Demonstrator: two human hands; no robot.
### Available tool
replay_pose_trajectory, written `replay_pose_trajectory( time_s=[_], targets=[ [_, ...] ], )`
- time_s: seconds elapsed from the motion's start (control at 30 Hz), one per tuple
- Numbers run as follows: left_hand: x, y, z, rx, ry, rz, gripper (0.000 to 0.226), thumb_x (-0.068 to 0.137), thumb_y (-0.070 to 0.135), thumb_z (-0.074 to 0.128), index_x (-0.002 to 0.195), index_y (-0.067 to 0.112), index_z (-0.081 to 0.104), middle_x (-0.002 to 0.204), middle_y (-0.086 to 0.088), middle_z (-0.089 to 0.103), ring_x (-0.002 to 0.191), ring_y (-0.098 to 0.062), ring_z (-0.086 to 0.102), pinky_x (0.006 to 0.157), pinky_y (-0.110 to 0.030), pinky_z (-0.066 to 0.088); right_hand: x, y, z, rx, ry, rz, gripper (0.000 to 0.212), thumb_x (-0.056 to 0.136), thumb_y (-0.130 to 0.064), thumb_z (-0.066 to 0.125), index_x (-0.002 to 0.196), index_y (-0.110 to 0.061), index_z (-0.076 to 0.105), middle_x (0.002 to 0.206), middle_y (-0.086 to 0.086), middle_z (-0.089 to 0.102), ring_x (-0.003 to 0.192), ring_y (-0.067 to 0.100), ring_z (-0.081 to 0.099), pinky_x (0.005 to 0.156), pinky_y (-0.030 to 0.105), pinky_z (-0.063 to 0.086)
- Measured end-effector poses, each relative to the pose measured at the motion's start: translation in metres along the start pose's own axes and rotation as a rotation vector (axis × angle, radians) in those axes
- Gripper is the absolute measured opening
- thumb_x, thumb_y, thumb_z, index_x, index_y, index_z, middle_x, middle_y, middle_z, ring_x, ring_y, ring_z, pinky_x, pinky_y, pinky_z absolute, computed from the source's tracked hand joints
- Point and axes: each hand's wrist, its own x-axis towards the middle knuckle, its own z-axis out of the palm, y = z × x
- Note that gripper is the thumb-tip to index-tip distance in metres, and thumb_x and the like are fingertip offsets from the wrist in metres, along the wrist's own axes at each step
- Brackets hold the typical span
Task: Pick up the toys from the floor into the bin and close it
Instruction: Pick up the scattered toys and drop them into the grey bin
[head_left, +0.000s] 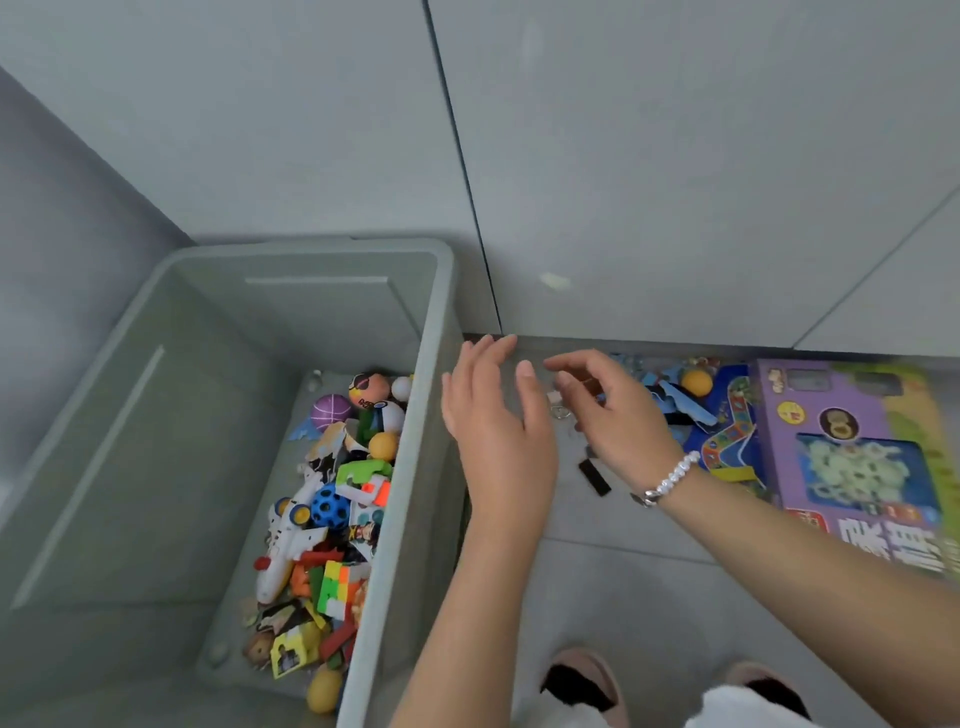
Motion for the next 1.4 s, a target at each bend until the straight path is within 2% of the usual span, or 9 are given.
replay_pose_trajectory(
  time_s=[0.1, 0.17, 0.4, 0.47, 0.6, 0.87, 1.17, 1.3, 1.4],
  targets=[
    [-0.001, -0.01, 0.032, -0.084, -0.118, -0.071, 0.028, 0.098, 0.022, 0.045, 0.125, 0.02, 0.053, 0.116, 0.02, 0.047, 0.109, 0.018, 0.039, 0.096, -0.007, 0.03, 0.001, 0.035, -0.014, -0.058, 0.046, 0.055, 0.016, 0.094, -0.022, 0.048, 0.106, -0.024, 0.06, 0.095, -0.012, 0.058, 0.085, 0.002, 0.054, 0.069, 0.009, 0.041],
    [-0.004, -0.022, 0.056, -0.071, -0.176, -0.101, 0.028, 0.098, 0.024, 0.045, 0.124, 0.02, 0.053, 0.113, 0.02, 0.046, 0.101, 0.018, 0.04, 0.086, 0.004, 0.026, 0.001, 0.06, -0.019, -0.099, 0.064, 0.102, 0.019, 0.095, -0.022, 0.048, 0.109, -0.021, 0.06, 0.101, -0.01, 0.057, 0.085, -0.002, 0.052, 0.068, 0.004, 0.04],
    [-0.029, -0.102, 0.127, 0.085, -0.309, -0.292, 0.031, 0.094, 0.03, 0.052, 0.123, 0.019, 0.055, 0.122, 0.002, 0.051, 0.109, -0.012, 0.051, 0.097, -0.036, 0.045, -0.012, 0.154, -0.03, -0.265, 0.031, 0.289, 0.024, 0.092, -0.024, 0.051, 0.115, -0.018, 0.059, 0.106, -0.001, 0.057, 0.087, 0.009, 0.054, 0.066, 0.01, 0.037],
    [-0.038, -0.123, 0.137, 0.116, -0.352, -0.383, 0.034, 0.091, 0.028, 0.058, 0.123, 0.017, 0.055, 0.121, -0.001, 0.05, 0.105, -0.016, 0.054, 0.095, -0.033, 0.046, -0.018, 0.175, -0.031, -0.281, 0.019, 0.34, 0.026, 0.092, -0.025, 0.052, 0.115, -0.017, 0.059, 0.108, 0.002, 0.058, 0.089, 0.01, 0.054, 0.074, 0.015, 0.038],
    [-0.051, -0.148, 0.151, 0.137, -0.361, -0.464, 0.042, 0.082, 0.022, 0.071, 0.12, 0.012, 0.056, 0.112, -0.002, 0.048, 0.081, -0.008, 0.049, 0.069, -0.001, 0.035, -0.027, 0.199, -0.035, -0.312, -0.033, 0.422, 0.027, 0.092, -0.025, 0.053, 0.117, -0.015, 0.058, 0.108, 0.006, 0.056, 0.085, 0.011, 0.052, 0.079, 0.02, 0.04],
    [-0.049, -0.152, 0.179, 0.264, -0.333, -0.396, 0.048, 0.08, 0.02, 0.072, 0.124, 0.013, 0.054, 0.114, -0.004, 0.06, 0.106, -0.021, 0.054, 0.085, -0.027, 0.042, -0.028, 0.21, -0.041, -0.332, 0.051, 0.414, 0.023, 0.089, -0.018, 0.056, 0.112, -0.014, 0.061, 0.108, 0.005, 0.059, 0.084, 0.01, 0.053, 0.079, 0.02, 0.042],
    [-0.037, -0.148, 0.18, 0.132, -0.327, -0.351, 0.028, 0.086, 0.008, 0.064, 0.114, 0.012, 0.061, 0.11, -0.003, 0.052, 0.087, -0.01, 0.052, 0.079, -0.007, 0.035, -0.031, 0.213, -0.046, -0.37, 0.089, 0.422, 0.023, 0.088, -0.021, 0.059, 0.109, -0.012, 0.06, 0.101, 0.006, 0.058, 0.08, 0.012, 0.054, 0.075, 0.024, 0.046],
    [-0.019, -0.143, 0.19, 0.112, -0.397, -0.308, 0.038, 0.083, 0.011, 0.068, 0.12, 0.01, 0.059, 0.116, -0.001, 0.044, 0.092, -0.016, 0.058, 0.085, -0.011, 0.038, -0.019, 0.214, -0.044, -0.383, 0.11, 0.432, 0.024, 0.088, -0.021, 0.059, 0.109, -0.011, 0.06, 0.103, 0.007, 0.056, 0.077, 0.011, 0.052, 0.072, 0.02, 0.04],
    [-0.01, -0.143, 0.203, 0.266, -0.451, -0.263, 0.042, 0.083, 0.021, 0.069, 0.122, 0.011, 0.057, 0.125, -0.008, 0.047, 0.103, -0.024, 0.057, 0.085, -0.024, 0.041, -0.014, 0.214, -0.042, -0.389, 0.112, 0.449, 0.025, 0.088, -0.024, 0.059, 0.11, -0.011, 0.059, 0.103, 0.005, 0.055, 0.079, 0.011, 0.052, 0.072, 0.02, 0.039]
  ],
)
